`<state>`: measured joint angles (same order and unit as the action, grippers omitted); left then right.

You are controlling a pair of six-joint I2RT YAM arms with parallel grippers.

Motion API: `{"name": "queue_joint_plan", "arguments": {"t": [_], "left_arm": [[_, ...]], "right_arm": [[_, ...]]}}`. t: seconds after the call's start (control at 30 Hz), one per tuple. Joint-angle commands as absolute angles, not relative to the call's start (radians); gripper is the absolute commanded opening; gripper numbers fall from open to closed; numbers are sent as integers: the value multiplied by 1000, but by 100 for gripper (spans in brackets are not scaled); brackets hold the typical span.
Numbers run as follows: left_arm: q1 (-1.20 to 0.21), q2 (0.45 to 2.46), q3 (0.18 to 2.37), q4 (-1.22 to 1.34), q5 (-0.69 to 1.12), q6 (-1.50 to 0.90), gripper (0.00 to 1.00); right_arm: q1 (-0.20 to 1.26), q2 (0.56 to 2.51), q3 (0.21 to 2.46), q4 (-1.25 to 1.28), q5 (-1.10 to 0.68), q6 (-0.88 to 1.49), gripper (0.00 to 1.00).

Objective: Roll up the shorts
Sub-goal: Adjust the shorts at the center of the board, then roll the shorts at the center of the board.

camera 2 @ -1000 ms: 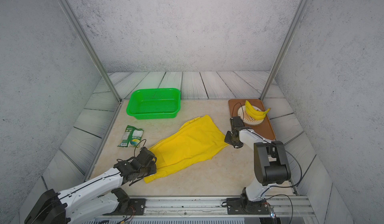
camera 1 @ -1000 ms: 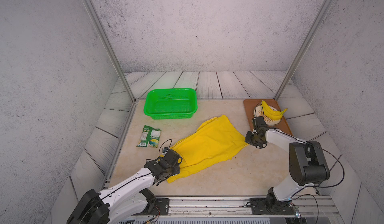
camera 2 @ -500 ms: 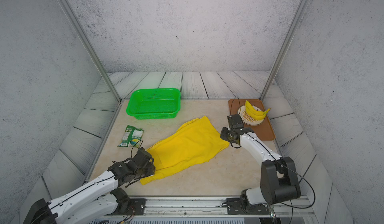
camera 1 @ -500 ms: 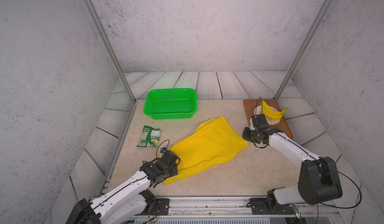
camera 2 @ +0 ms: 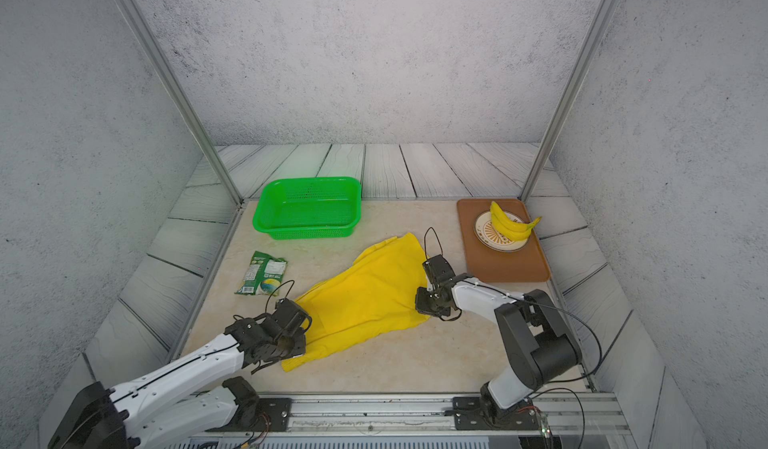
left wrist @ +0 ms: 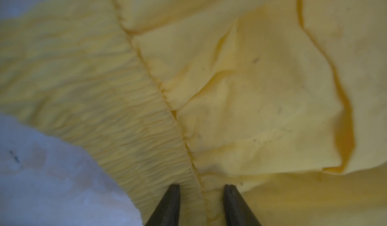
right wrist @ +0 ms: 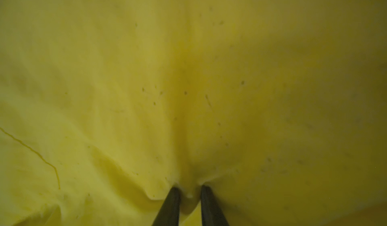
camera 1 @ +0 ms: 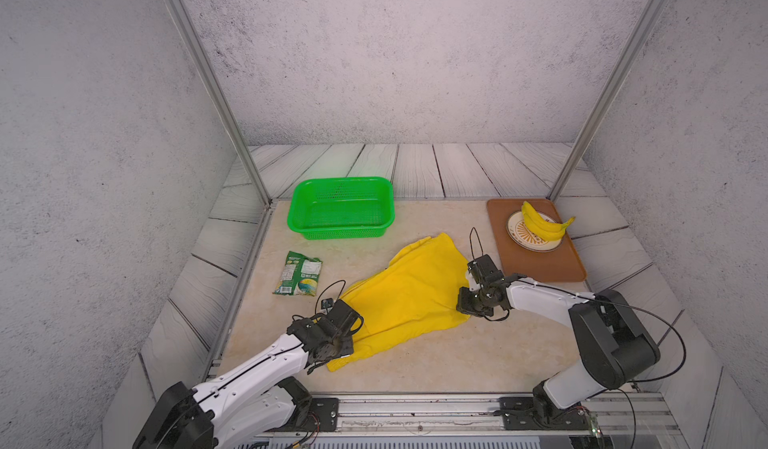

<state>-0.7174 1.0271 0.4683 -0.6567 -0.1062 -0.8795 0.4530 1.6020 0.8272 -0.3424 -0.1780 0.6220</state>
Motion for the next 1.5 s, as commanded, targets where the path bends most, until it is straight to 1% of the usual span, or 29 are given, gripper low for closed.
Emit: {"name": "queue_joint_plan", "arguments": {"t": [0.0, 0.1, 0.2, 0.27, 0.37, 0.47, 0.5, 0.57, 0.63, 0.7, 0.77, 0.83, 0.93, 1.07, 1.23, 1.33, 1.47], "left_arm": [[-765, 1124, 452, -537, 2, -877, 34], [-824, 1226, 488, -454, 47, -882, 32], [-888, 1340, 562, -402, 37, -871, 32], [-903, 1420, 617, -376, 30, -861, 32], [-905, 1505, 675, -314, 44, -835, 32], [-904, 1526, 725, -285, 86, -822, 33], [-904, 1518, 750, -308, 93, -817, 35], [-904, 1469, 780, -360, 79, -812, 43], [-901, 1384, 793, -425, 14, -814, 51], [-888, 1285, 801, -487, -66, -793, 57], [-854, 1202, 792, -509, -121, -773, 60], [-794, 1132, 772, -521, -148, -760, 64], [-680, 1083, 719, -507, -145, -757, 68], [-580, 1081, 649, -400, -57, -765, 71], [-559, 1085, 599, -276, -7, -763, 75], [-554, 1091, 570, -230, 5, -762, 77], [-551, 1123, 526, -161, 11, -753, 79]], "right_arm": [[448, 1733, 937, -394, -49, 613, 23], [429, 1841, 1071, -447, 24, 587, 23], [395, 1925, 1194, -499, 59, 581, 23], [368, 1952, 1252, -526, 83, 584, 23], [337, 1944, 1303, -549, 113, 575, 23], [331, 1901, 1342, -584, 121, 539, 24], [332, 1870, 1342, -588, 100, 525, 25], [335, 1806, 1308, -582, 56, 522, 26], [347, 1722, 1250, -561, 2, 518, 27], [374, 1633, 1169, -521, -51, 521, 27], [416, 1563, 1089, -468, -115, 542, 27], [466, 1510, 1017, -405, -183, 569, 27], [582, 1470, 948, -313, -208, 613, 27], [744, 1520, 951, -214, -230, 649, 27], [879, 1633, 1020, -154, -242, 659, 27], [908, 1691, 1026, -136, -247, 683, 26], [910, 1734, 947, -85, -265, 723, 25]]}}
